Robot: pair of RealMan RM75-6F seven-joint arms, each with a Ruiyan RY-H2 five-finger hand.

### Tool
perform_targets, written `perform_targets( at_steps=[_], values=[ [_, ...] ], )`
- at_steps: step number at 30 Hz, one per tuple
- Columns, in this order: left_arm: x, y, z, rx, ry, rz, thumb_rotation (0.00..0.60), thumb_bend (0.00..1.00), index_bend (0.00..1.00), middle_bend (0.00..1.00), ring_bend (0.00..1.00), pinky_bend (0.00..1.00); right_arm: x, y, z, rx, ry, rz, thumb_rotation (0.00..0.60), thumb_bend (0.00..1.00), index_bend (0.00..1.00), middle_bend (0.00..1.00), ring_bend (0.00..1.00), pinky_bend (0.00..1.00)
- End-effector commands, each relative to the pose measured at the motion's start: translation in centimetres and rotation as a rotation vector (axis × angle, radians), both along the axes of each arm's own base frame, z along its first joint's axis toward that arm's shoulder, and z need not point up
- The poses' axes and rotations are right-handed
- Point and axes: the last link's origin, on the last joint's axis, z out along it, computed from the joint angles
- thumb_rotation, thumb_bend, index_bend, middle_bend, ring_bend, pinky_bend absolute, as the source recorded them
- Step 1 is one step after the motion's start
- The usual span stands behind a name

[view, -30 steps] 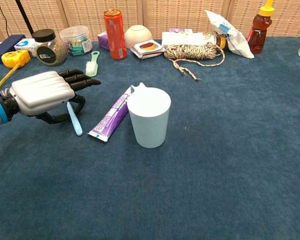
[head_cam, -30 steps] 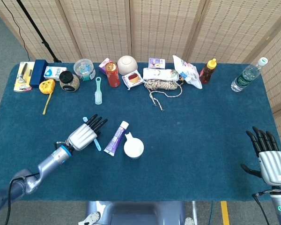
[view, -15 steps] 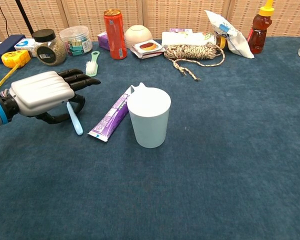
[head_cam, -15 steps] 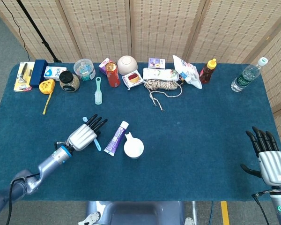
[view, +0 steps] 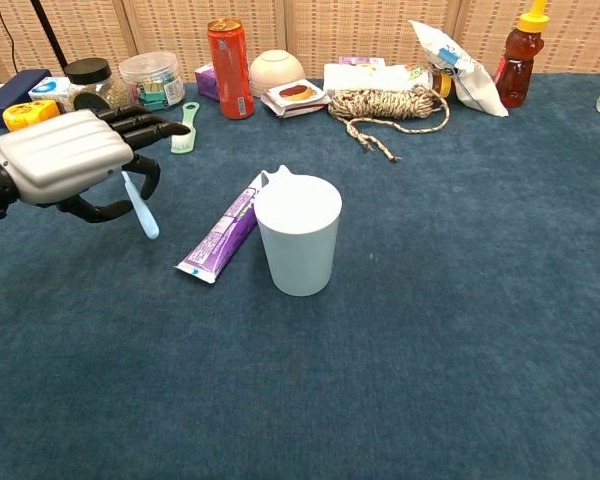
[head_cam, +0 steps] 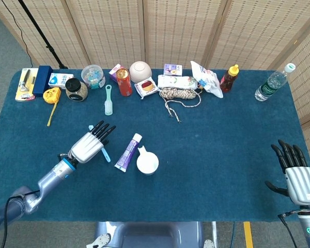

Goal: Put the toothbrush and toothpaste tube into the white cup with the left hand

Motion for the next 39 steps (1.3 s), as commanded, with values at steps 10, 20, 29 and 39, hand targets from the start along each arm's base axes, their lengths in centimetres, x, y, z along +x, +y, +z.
perform_targets(
  at_steps=[10,20,29,39],
  values=[
    [3.3,-0.3,4.7,0.016,-0.317,0.006,0.6,0.4,0.6,0.0,0.0,0.0,0.1,0.0,-0.1,0.004,0.0,0.001,0.6,0.0,0.05,0.0,0.0,0.0],
    [7.1,-2.3,7.2,-0.174,-0.679,0.122,0.6,0.4,0.6,0.0,0.0,0.0,0.1,0.1,-0.1,0.005,0.0,0.003,0.6,0.0,0.05,0.0,0.0,0.0],
    [9.3,-4.2,6.7,-0.428,-0.909,0.277,0.6,0.4,0.6,0.0,0.0,0.0,0.1,0.1,-0.1,0.007,0.001,0.002,0.6,0.0,0.05,0.0,0.0,0.0],
    [11.7,-6.1,4.9,-0.683,-1.015,0.382,0.6,0.4,0.6,0.0,0.0,0.0,0.1,0.1,-0.3,0.013,0.002,0.003,0.6,0.0,0.05,0.0,0.0,0.0]
  ],
)
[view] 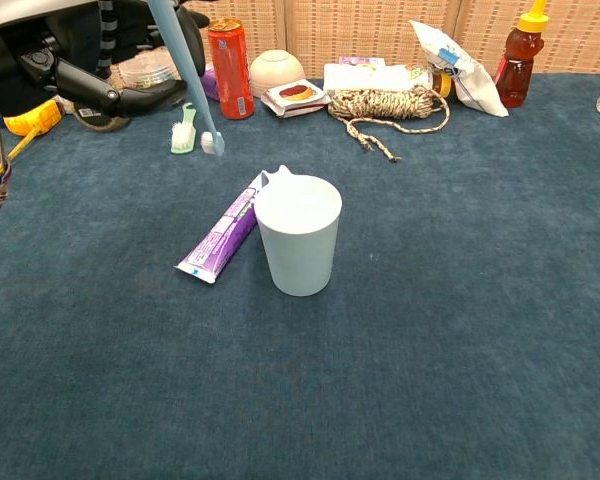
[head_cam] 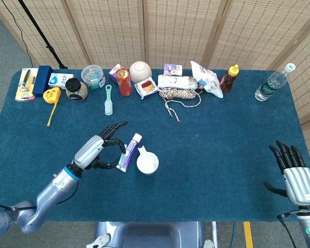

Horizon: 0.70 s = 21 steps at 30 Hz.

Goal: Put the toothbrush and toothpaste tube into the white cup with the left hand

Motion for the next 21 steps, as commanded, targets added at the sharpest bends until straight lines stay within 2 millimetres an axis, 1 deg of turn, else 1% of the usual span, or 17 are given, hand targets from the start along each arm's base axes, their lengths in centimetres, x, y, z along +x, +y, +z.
perform_targets(
  at_steps=[1,9,15,21],
  values=[
    [0.9,-0.7,-0.7,-0.072,-0.03,-0.009,0.6,0.4,0.6,0.0,0.0,0.0,0.0,0.0,0.0,0.0,0.0,-0.001,0.6,0.0,0.05,0.0,0.0,0.0],
    [2.1,-0.9,-2.2,-0.12,-0.04,0.001,0.6,0.4,0.6,0.0,0.0,0.0,-0.1,-0.1,0.0,0.002,-0.002,-0.003,0.6,0.0,0.05,0.0,0.0,0.0],
    [2.9,-0.3,-3.5,-0.161,-0.047,0.026,0.6,0.4,0.6,0.0,0.0,0.0,-0.1,-0.1,0.1,0.003,-0.005,-0.003,0.6,0.0,0.05,0.0,0.0,0.0],
    [3.7,0.8,-5.2,-0.174,-0.021,0.053,0.6,0.4,0.6,0.0,0.0,0.0,-0.2,-0.2,0.2,0.002,-0.009,-0.008,0.6,0.0,0.05,0.0,0.0,0.0]
  ],
)
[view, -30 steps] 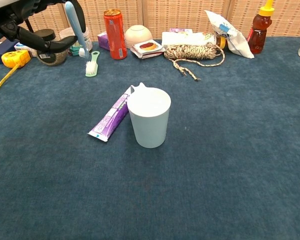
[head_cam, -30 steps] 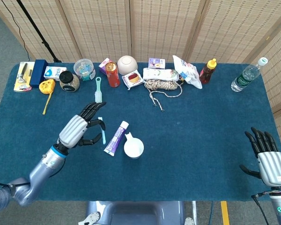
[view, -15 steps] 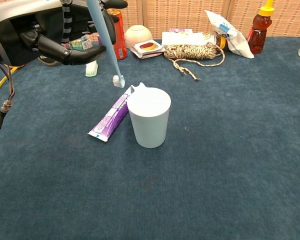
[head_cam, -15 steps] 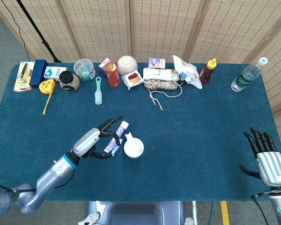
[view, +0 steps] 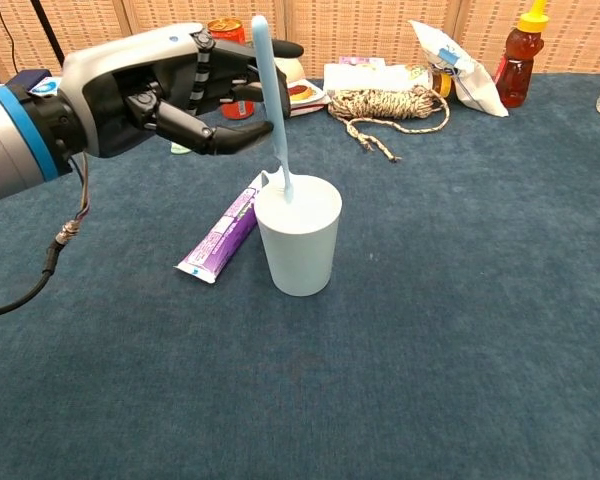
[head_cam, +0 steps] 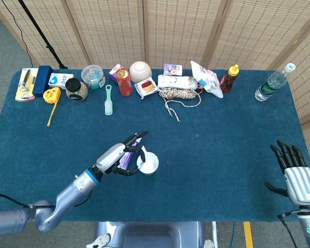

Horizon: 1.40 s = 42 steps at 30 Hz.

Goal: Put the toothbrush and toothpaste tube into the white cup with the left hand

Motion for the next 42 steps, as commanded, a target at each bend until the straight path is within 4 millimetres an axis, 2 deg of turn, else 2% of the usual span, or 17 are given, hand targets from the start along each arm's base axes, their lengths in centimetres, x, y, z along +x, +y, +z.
perform_targets(
  at_steps=[1,4,6,10,12,22,27,30,33,35,36,37,42],
  values=[
    [0.4,0.7,-1.1,-0.005,0.022,0.016,0.6,0.4,0.6,0.0,0.0,0.0,0.0,0.0,0.0,0.002,0.0,-0.001,0.6,0.0,0.05,0.0,0.0,0.0],
    [0.5,1.0,-2.1,-0.005,0.047,0.027,0.6,0.4,0.57,0.0,0.0,0.0,-0.1,-0.1,0.0,0.004,0.0,-0.001,0.6,0.0,0.05,0.0,0.0,0.0],
    [0.5,1.0,-2.5,0.001,0.057,0.027,0.6,0.4,0.47,0.0,0.0,0.0,-0.1,-0.1,0.0,0.004,0.0,-0.001,0.6,0.0,0.05,0.0,0.0,0.0],
    [0.3,0.9,-2.7,0.011,0.066,0.02,0.6,0.4,0.17,0.0,0.0,0.0,-0.1,-0.1,0.0,0.001,-0.002,-0.004,0.6,0.0,0.05,0.0,0.0,0.0],
    [0.2,0.9,-2.6,0.021,0.067,0.019,0.6,0.4,0.12,0.0,0.0,0.0,-0.1,-0.1,0.1,0.001,-0.001,-0.004,0.6,0.0,0.05,0.0,0.0,0.0],
    [-0.8,0.9,-1.9,0.044,0.08,0.017,0.6,0.4,0.09,0.0,0.0,0.0,0.0,0.0,-0.1,0.005,-0.002,0.002,0.6,0.0,0.06,0.0,0.0,0.0],
    [-1.8,1.4,0.1,0.131,0.09,-0.013,0.6,0.4,0.09,0.0,0.0,0.0,0.0,0.0,-0.1,0.003,-0.002,0.001,0.6,0.0,0.06,0.0,0.0,0.0],
    [-3.1,2.0,1.7,0.218,0.145,-0.047,0.6,0.39,0.08,0.0,0.0,0.0,0.0,0.0,-0.1,0.004,-0.004,0.002,0.6,0.0,0.06,0.0,0.0,0.0],
    [-5.3,3.0,3.1,0.324,0.292,-0.106,0.6,0.39,0.01,0.0,0.0,0.0,0.0,0.0,-0.1,0.004,-0.005,0.003,0.6,0.0,0.06,0.0,0.0,0.0],
    [-6.6,3.4,3.4,0.37,0.393,-0.144,0.6,0.38,0.0,0.0,0.0,0.0,0.1,0.0,-0.1,0.006,-0.005,0.003,0.6,0.0,0.06,0.0,0.0,0.0],
    [-7.5,3.8,3.7,0.419,0.487,-0.187,0.6,0.37,0.0,0.0,0.0,0.0,0.1,0.0,-0.2,0.008,-0.003,0.004,0.6,0.0,0.06,0.0,0.0,0.0],
    [-9.0,4.7,4.0,0.509,0.656,-0.267,0.6,0.36,0.0,0.0,0.0,0.0,0.2,0.0,-0.3,0.011,-0.002,0.006,0.6,0.0,0.06,0.0,0.0,0.0],
    [-10.2,5.8,3.4,0.605,0.816,-0.333,0.6,0.36,0.0,0.0,0.0,0.0,0.2,0.0,-0.4,0.013,0.002,0.003,0.6,0.0,0.06,0.0,0.0,0.0]
  ],
)
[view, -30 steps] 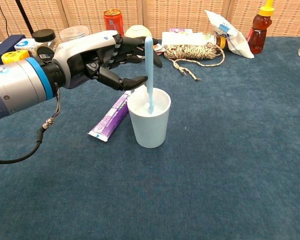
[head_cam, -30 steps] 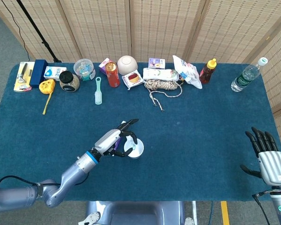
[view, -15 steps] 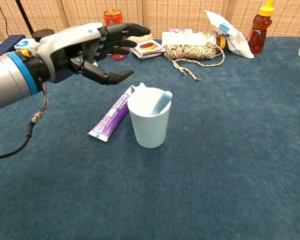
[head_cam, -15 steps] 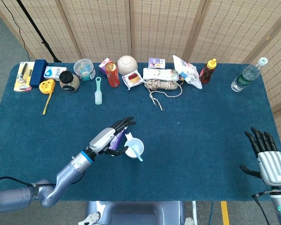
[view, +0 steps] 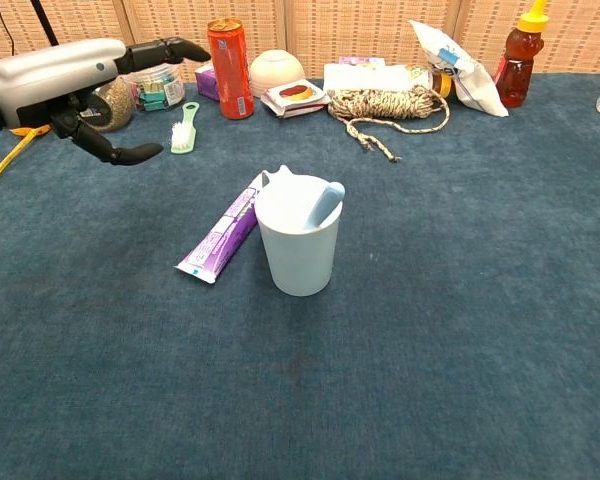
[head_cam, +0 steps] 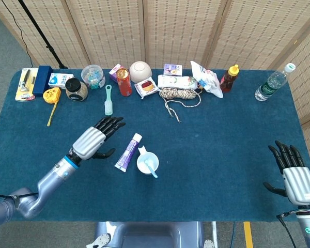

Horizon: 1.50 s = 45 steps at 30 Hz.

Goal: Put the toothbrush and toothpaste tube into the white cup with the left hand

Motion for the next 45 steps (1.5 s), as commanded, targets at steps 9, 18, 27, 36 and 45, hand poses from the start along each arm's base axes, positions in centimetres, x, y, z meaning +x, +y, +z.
perform_targets(
  at_steps=[9,18,27,36,45],
  values=[
    [-0.9,2.0,-1.9,0.189,0.393,-0.212,0.6,0.36,0.0,0.0,0.0,0.0,-0.1,-0.1,-0.2,0.005,0.005,-0.007,0.6,0.0,0.06,0.0,0.0,0.0],
    [1.1,2.2,-4.1,0.17,0.448,-0.256,0.6,0.36,0.0,0.0,0.0,0.0,-0.4,-0.3,-0.1,0.002,0.005,-0.019,0.6,0.0,0.06,0.0,0.0,0.0],
    [2.3,2.8,-6.2,0.133,0.507,-0.27,0.6,0.36,0.0,0.0,0.0,0.0,-0.7,-0.5,0.2,-0.009,0.005,-0.031,0.6,0.0,0.06,0.0,0.0,0.0],
    [3.2,2.9,-8.7,0.088,0.583,-0.288,0.6,0.36,0.0,0.0,0.0,0.0,-0.9,-0.6,0.3,-0.016,0.008,-0.043,0.6,0.0,0.06,0.0,0.0,0.0],
    [3.5,2.5,-9.2,0.084,0.667,-0.324,0.6,0.36,0.0,0.0,0.0,0.0,-0.9,-0.6,0.3,-0.016,0.007,-0.043,0.6,0.0,0.06,0.0,0.0,0.0]
  ],
)
